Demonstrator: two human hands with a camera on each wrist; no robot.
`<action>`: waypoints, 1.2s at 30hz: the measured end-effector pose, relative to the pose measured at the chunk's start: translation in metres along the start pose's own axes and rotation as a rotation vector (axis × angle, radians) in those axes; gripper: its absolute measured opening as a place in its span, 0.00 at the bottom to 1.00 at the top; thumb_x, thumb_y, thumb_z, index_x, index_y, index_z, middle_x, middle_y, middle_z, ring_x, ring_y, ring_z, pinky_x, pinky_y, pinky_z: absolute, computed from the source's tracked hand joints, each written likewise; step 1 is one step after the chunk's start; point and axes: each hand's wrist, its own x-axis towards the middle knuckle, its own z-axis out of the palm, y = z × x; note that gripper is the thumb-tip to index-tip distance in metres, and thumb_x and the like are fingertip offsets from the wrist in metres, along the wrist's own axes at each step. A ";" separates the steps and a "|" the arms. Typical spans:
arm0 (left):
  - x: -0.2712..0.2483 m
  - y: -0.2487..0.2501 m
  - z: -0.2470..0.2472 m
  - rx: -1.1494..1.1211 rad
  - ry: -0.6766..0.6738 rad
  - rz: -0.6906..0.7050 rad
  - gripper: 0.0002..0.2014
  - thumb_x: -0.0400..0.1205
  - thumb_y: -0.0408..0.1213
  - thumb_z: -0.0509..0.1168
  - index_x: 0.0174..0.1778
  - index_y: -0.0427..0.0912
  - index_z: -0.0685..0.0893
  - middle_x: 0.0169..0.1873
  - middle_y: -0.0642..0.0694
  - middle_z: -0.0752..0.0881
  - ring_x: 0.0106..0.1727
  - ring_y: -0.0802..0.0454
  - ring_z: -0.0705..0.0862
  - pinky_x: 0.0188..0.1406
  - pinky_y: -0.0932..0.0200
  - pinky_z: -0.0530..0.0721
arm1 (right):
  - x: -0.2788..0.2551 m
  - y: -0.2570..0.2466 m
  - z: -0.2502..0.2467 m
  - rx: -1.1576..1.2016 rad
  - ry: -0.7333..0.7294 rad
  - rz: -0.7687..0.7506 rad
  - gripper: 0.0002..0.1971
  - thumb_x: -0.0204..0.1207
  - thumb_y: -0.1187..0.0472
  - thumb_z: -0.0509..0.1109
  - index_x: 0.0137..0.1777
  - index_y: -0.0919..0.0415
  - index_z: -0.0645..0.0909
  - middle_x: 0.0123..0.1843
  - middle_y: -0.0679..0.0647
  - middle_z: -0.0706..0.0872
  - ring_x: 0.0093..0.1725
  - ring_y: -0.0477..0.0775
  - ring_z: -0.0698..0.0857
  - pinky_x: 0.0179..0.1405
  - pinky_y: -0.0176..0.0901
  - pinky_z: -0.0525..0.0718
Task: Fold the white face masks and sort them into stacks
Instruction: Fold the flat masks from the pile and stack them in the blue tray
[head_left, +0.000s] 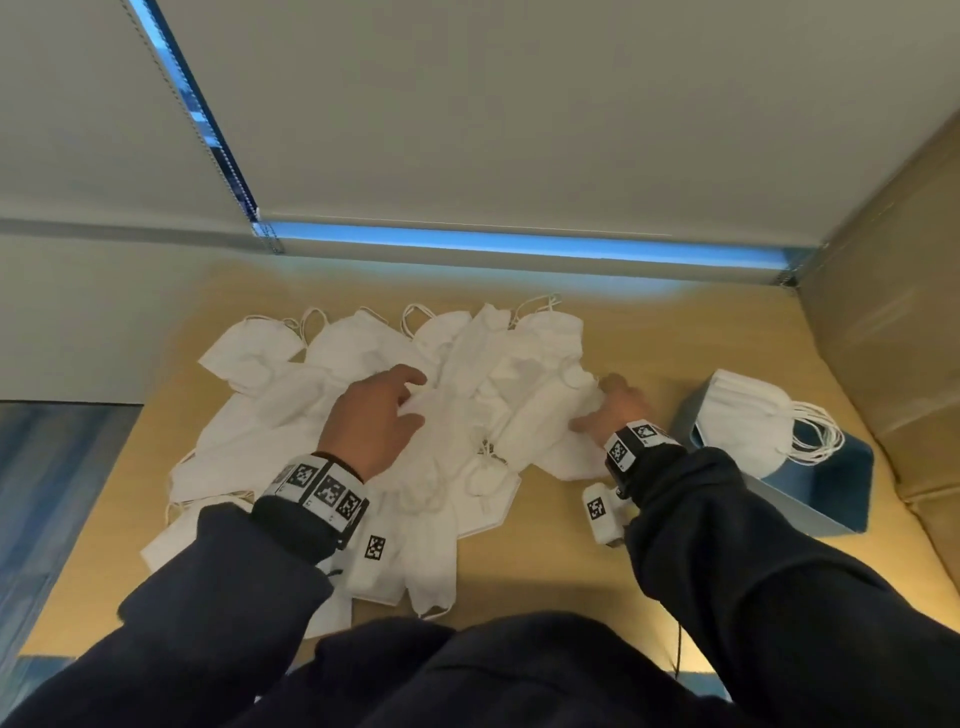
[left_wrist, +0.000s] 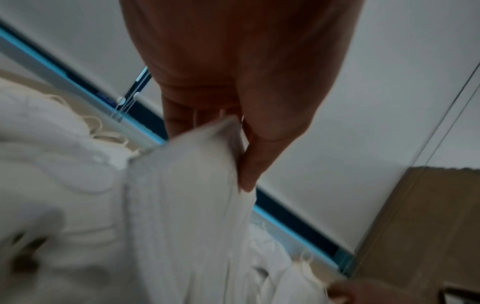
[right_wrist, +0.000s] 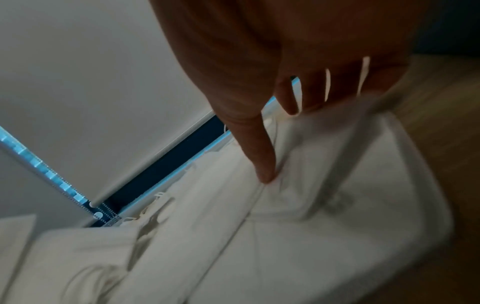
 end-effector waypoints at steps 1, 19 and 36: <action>0.000 0.001 -0.008 0.012 -0.003 0.016 0.20 0.80 0.39 0.75 0.68 0.52 0.85 0.54 0.48 0.88 0.52 0.50 0.84 0.56 0.54 0.83 | -0.001 -0.001 0.000 -0.011 -0.042 0.021 0.39 0.69 0.52 0.82 0.77 0.58 0.68 0.70 0.61 0.80 0.69 0.68 0.81 0.60 0.55 0.82; -0.032 0.004 -0.062 -0.660 -0.134 -0.167 0.16 0.81 0.30 0.68 0.55 0.59 0.80 0.49 0.45 0.93 0.47 0.43 0.91 0.35 0.44 0.87 | -0.156 -0.031 -0.052 1.348 -0.471 -0.172 0.31 0.67 0.66 0.82 0.70 0.74 0.79 0.65 0.70 0.87 0.50 0.69 0.92 0.31 0.54 0.93; -0.045 -0.001 -0.070 -0.851 -0.135 -0.094 0.23 0.81 0.23 0.71 0.68 0.49 0.82 0.58 0.48 0.92 0.61 0.48 0.90 0.60 0.45 0.88 | -0.149 -0.066 0.008 0.715 -0.349 -0.343 0.11 0.74 0.60 0.81 0.34 0.64 0.86 0.32 0.55 0.81 0.36 0.51 0.78 0.41 0.42 0.75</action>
